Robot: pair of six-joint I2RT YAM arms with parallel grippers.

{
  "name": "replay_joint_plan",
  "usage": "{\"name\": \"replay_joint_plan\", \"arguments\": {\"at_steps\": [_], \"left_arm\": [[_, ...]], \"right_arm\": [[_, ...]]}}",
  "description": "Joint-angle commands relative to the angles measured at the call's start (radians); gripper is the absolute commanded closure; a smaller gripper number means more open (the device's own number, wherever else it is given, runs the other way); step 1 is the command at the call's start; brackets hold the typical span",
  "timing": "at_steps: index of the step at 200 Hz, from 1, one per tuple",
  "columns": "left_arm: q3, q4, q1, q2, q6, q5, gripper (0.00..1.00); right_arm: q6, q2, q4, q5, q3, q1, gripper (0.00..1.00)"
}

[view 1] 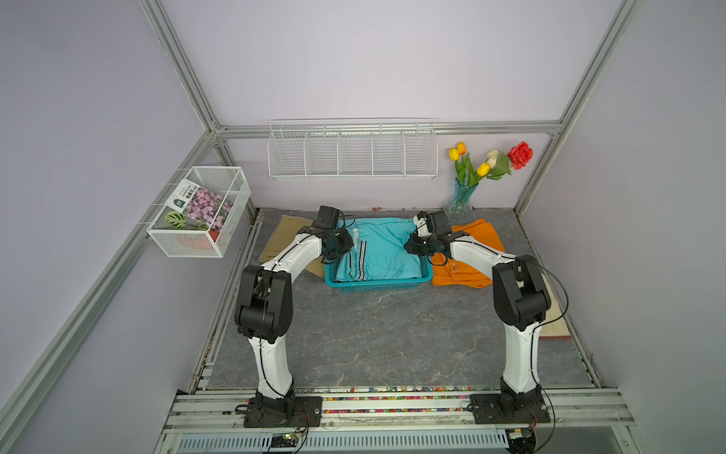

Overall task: Put the folded long pants in the basket
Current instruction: Place the long pant in the basket.

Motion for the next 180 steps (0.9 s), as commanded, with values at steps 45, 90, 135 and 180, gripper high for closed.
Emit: {"name": "replay_joint_plan", "arguments": {"at_steps": [45,90,135,180], "left_arm": [[-0.035,-0.028,0.012,-0.067,-0.018,-0.061,0.15],[-0.163,-0.025,0.013,-0.318,-0.053,-0.108,0.12],[-0.392,0.004,0.017,-0.613,-0.129,-0.243,0.08],[-0.784,0.177,0.212,-0.874,-0.258,-0.215,0.0]], "right_arm": [[-0.019,-0.063,-0.074,0.033,0.006,-0.004,0.59],[-0.057,-0.175,-0.095,-0.005,0.042,0.014,0.21],[-0.072,-0.309,-0.069,0.012,-0.027,0.048,0.13],[-0.064,-0.507,0.044,0.048,-0.255,0.119,0.13]]}}
